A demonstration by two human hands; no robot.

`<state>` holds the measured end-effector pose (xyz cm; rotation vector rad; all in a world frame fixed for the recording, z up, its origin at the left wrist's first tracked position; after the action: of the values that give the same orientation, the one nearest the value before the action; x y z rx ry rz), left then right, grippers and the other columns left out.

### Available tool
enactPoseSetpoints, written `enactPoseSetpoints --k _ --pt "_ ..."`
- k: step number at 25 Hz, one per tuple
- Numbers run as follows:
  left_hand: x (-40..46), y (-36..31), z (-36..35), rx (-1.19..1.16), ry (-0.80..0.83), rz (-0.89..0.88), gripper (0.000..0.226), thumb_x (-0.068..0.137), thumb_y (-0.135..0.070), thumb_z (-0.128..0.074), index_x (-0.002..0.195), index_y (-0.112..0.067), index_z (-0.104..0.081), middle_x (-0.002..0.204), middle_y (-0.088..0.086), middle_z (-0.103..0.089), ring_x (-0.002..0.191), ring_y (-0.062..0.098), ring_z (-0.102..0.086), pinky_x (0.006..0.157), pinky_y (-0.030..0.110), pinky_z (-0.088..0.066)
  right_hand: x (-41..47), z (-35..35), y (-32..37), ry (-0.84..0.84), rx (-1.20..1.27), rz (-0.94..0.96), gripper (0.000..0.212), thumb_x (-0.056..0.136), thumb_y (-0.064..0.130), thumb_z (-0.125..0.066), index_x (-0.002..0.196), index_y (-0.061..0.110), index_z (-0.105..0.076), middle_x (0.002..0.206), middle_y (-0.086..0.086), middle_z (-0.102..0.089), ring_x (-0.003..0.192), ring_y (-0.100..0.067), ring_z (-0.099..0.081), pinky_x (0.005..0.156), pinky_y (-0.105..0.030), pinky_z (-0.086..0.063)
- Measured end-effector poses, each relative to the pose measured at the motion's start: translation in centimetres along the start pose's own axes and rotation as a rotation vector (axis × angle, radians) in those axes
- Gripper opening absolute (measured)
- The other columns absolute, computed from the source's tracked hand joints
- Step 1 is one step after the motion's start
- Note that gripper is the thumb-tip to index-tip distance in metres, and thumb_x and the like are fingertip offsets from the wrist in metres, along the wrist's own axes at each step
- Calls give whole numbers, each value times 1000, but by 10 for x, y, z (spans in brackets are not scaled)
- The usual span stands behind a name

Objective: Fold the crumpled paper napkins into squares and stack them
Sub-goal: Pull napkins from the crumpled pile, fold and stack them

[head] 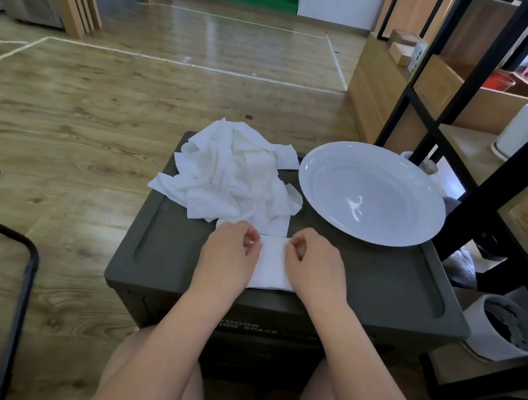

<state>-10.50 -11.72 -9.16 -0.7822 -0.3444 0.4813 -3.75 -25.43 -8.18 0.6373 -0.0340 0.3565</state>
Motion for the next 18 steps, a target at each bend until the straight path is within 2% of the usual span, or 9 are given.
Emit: enactPoseSetpoints --k 4,7,9,10,12,14,16,18 --pt "0 -6 5 67 -24 -27 11 91 -24 -58 100 -21 -62 97 -4 -57 90 13 -57 75 26 -45 -1 -2 -8 -25 50 -21 7 89 27 -56 83 26 -54 68 12 -50 64 -2 -46 53 -16 -31" --pt "11 -12 38 44 -274 -70 13 89 -28 -60 101 -23 -60 92 -10 -52 88 9 -52 70 20 -36 -4 -2 -9 -29 103 -39 16 87 26 -60 75 32 -52 65 10 -52 64 -4 -49 53 -15 -31" --pt "29 -8 65 13 -440 -24 20 89 -34 -60 103 -20 -57 95 -6 -52 89 12 -51 70 22 -32 -5 1 -10 -44 185 -54 18 85 27 -62 71 34 -53 66 10 -55 64 -4 -52 53 -13 -32" --pt "40 -5 73 8 -448 24 26 88 -37 -60 105 -18 -55 98 -3 -53 91 15 -51 70 24 -32 -6 3 -10 -61 244 -68 16 84 28 -64 72 34 -55 67 10 -57 65 -3 -53 53 -11 -35" --pt "59 0 76 54 -322 120 34 87 -39 -61 109 -14 -55 101 2 -58 95 21 -54 70 28 -36 -7 8 -9 -107 349 -87 14 83 28 -66 73 34 -58 66 12 -59 66 3 -52 54 -8 -40" --pt "68 0 68 99 -202 124 28 88 -36 -61 105 -13 -59 95 2 -64 93 22 -58 68 29 -39 -8 13 -6 -144 422 -61 15 83 25 -67 72 33 -59 67 17 -60 64 4 -52 58 -4 -40" --pt "71 0 64 102 -218 84 16 90 -28 -59 96 -13 -62 89 0 -67 88 21 -61 65 28 -38 -9 19 0 -161 482 4 16 83 22 -67 73 34 -60 74 23 -61 63 2 -52 59 -4 -40" --pt "72 1 65 93 -277 63 12 90 -25 -59 91 -14 -63 87 -2 -66 87 20 -62 63 27 -38 -8 24 6 -164 522 64 17 83 22 -66 75 35 -60 78 22 -62 64 1 -53 60 -6 -42"
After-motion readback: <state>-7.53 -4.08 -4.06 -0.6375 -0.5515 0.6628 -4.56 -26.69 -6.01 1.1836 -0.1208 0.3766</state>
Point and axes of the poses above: each hand's wrist, its own x-axis towards the middle knuckle, its own z-axis out of the back of the hand, y = z × x, the point moved 5 cm from there along x, towards the middle knuckle
